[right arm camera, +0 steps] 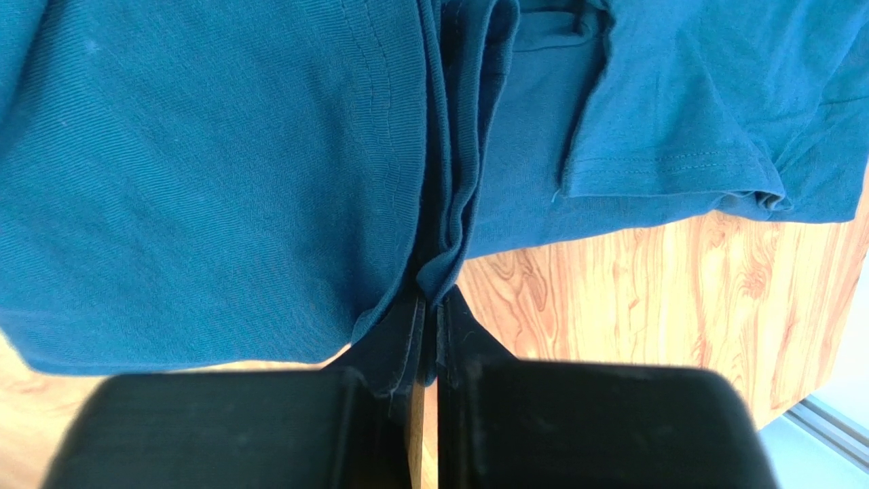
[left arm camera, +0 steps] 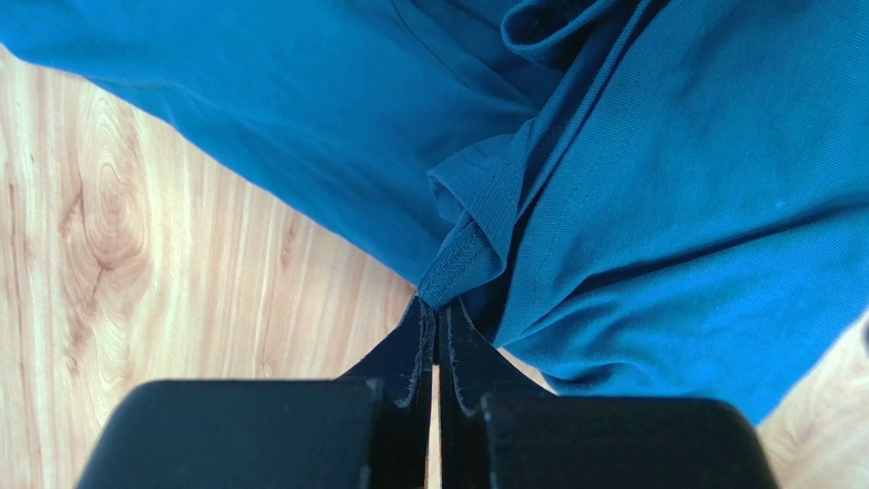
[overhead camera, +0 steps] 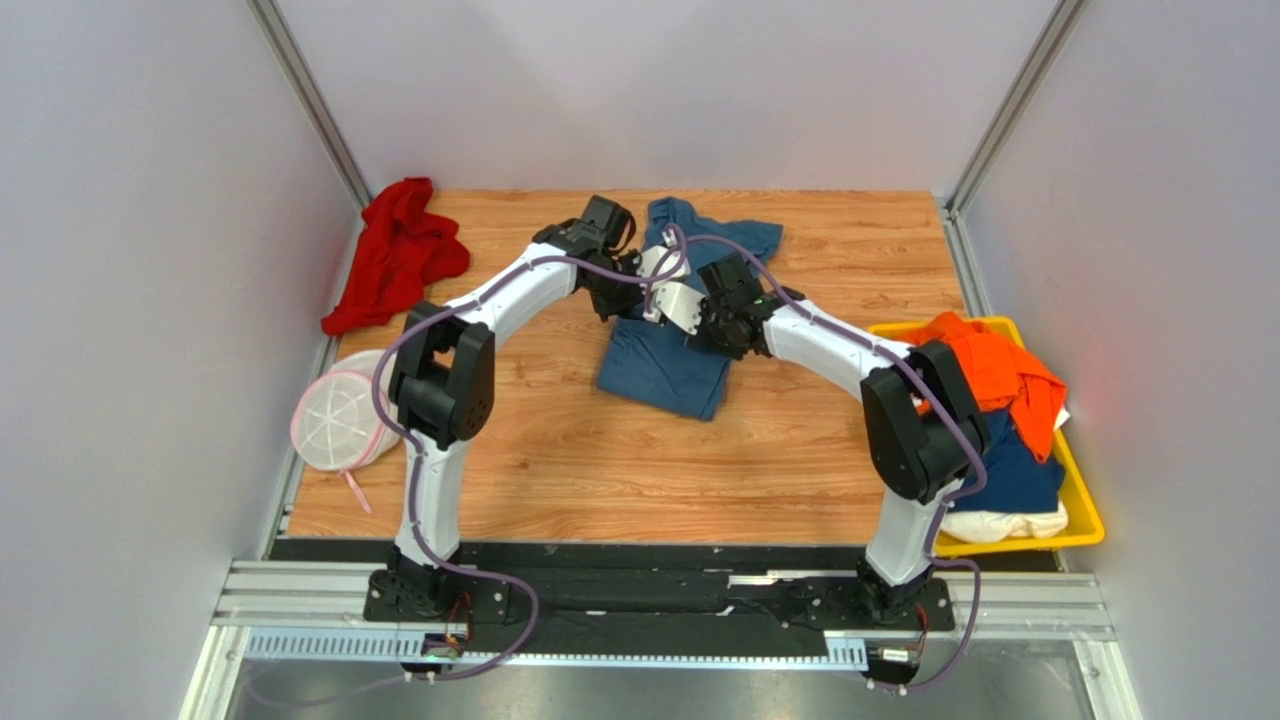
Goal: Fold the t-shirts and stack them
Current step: Fold the folded rectangular tshirt in 1/3 of the way
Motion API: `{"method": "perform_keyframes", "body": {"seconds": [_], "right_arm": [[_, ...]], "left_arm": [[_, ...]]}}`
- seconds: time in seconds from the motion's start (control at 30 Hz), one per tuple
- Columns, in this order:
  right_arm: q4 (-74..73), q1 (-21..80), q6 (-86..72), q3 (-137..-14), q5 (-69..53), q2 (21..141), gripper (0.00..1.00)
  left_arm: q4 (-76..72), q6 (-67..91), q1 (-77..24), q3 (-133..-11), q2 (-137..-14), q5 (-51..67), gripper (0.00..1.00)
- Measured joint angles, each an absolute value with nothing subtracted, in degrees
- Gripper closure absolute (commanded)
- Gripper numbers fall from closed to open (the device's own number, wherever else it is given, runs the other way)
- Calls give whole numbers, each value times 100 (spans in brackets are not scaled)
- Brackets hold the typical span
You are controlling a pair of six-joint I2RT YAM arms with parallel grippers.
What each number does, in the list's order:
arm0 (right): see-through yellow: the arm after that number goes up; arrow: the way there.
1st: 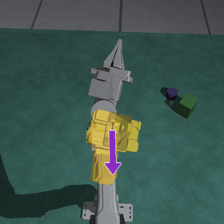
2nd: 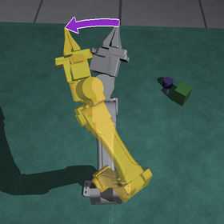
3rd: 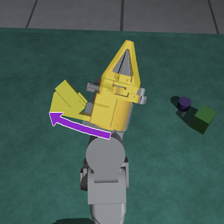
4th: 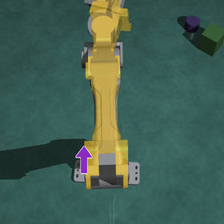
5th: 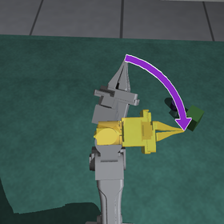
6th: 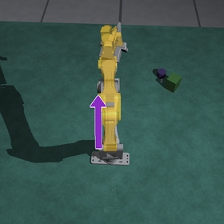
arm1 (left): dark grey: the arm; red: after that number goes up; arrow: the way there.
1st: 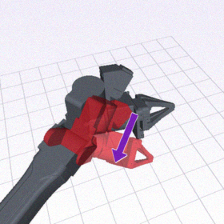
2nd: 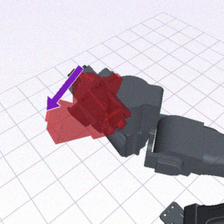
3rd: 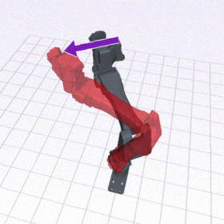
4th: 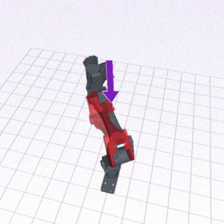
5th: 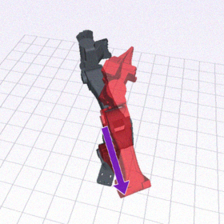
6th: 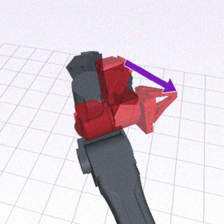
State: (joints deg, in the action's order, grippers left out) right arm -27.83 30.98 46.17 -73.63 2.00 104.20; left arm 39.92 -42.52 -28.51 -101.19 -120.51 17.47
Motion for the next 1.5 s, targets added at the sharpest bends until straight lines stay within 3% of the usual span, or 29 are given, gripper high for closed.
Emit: {"method": "perform_keyframes", "body": {"seconds": [0.43,0.47,0.53,0.57,0.7,0.73,0.77,0.97,1.4,1.5], "right_arm": [[-2641,2838,4641,-7550,183,10888,99],[-2635,2829,4639,-7570,183,10936,95],[-2626,2816,4637,-7601,185,10997,84],[-2628,2812,4630,-7618,191,11024,69],[-2596,2808,4593,-7638,279,11056,54],[-2585,2808,4584,-7640,307,11056,47],[-2582,2808,4567,-7644,351,11056,44],[-2519,2792,4397,-7644,502,11045,39],[-2504,2814,4150,-7454,727,10112,36],[-2515,2880,4038,-7356,738,9778,21]], "left_arm": [[4045,-4228,-2847,-10836,-12787,1638,100],[4032,-4211,-2847,-10849,-12820,1623,99],[3997,-4187,-2840,-10855,-12866,1588,89],[3977,-4163,-2840,-10860,-12881,1575,85],[3841,-4106,-2856,-10860,-12895,1459,72],[3782,-4086,-2867,-10860,-12895,1426,70],[3721,-4071,-2877,-10860,-12895,1385,63],[3216,-3881,-2917,-10753,-12877,1052,48],[2436,-3634,-2954,-9758,-11771,215,41],[2477,-3627,-2961,-9502,-11284,226,39]]}}
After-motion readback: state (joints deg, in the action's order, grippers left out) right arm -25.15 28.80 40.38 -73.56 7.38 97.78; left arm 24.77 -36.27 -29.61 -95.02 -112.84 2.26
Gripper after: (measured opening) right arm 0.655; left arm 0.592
